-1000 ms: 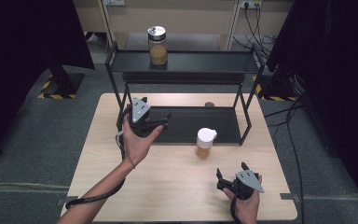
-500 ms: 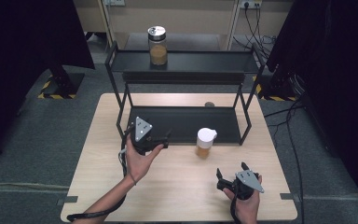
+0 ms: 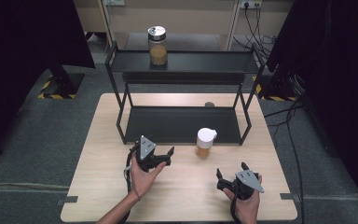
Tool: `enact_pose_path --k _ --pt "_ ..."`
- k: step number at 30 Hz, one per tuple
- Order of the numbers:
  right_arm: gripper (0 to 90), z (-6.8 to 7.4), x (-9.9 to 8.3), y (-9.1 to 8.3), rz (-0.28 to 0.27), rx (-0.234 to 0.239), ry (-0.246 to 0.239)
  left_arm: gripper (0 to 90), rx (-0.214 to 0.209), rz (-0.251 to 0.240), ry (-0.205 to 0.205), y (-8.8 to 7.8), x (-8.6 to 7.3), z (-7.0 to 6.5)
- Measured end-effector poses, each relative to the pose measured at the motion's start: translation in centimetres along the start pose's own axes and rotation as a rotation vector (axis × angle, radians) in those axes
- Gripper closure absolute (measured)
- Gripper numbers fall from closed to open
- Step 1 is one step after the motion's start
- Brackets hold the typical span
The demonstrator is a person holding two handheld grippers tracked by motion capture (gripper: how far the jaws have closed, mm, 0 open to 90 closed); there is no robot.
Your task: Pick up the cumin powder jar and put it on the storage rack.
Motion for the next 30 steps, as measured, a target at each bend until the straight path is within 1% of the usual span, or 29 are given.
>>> enact_pose_path --k 3,7,14,15,20,24,27,30 --pt "1.0 0.0 0.0 0.0 0.0 -0.002 -0.004 0.6 0.006 0.004 0.002 0.0 -0.4 -0.2" --pt "1.0 0.0 0.0 0.0 0.0 -0.002 -0.003 0.6 0.019 0.0 0.018 0.1 -1.0 -0.6" --pt "1.0 0.1 0.0 0.0 0.0 -0.003 -0.007 0.6 0.01 0.009 -0.016 0.5 -2.0 -0.7" --pt "0.9 0.1 0.0 0.0 0.0 -0.003 -0.007 0.6 0.011 0.013 -0.011 0.5 -2.1 -0.7" --pt "0.9 0.1 0.0 0.0 0.0 -0.003 -0.008 0.6 0.005 0.023 -0.018 0.7 -2.6 -0.7" --pt "0.9 0.1 0.0 0.0 0.001 -0.004 -0.009 0.8 0.0 0.032 -0.014 0.8 -2.9 -0.9" --pt "0.9 0.1 0.0 0.0 0.0 -0.003 -0.009 1.3 0.003 0.033 -0.009 0.8 -3.0 -1.0" --pt "1.0 0.1 0.0 0.1 -0.001 -0.004 -0.009 1.3 0.002 0.033 -0.012 0.8 -3.0 -1.1"
Point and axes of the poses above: each handheld gripper's, and its own axes: y roughly forward along the jaws, x roughly out of its top, z roughly to its left, the point moved 7 cm from there along y, roughly forward along the jaws, and after that the axes turned 12 degrees about z, right-handed, at the moved point
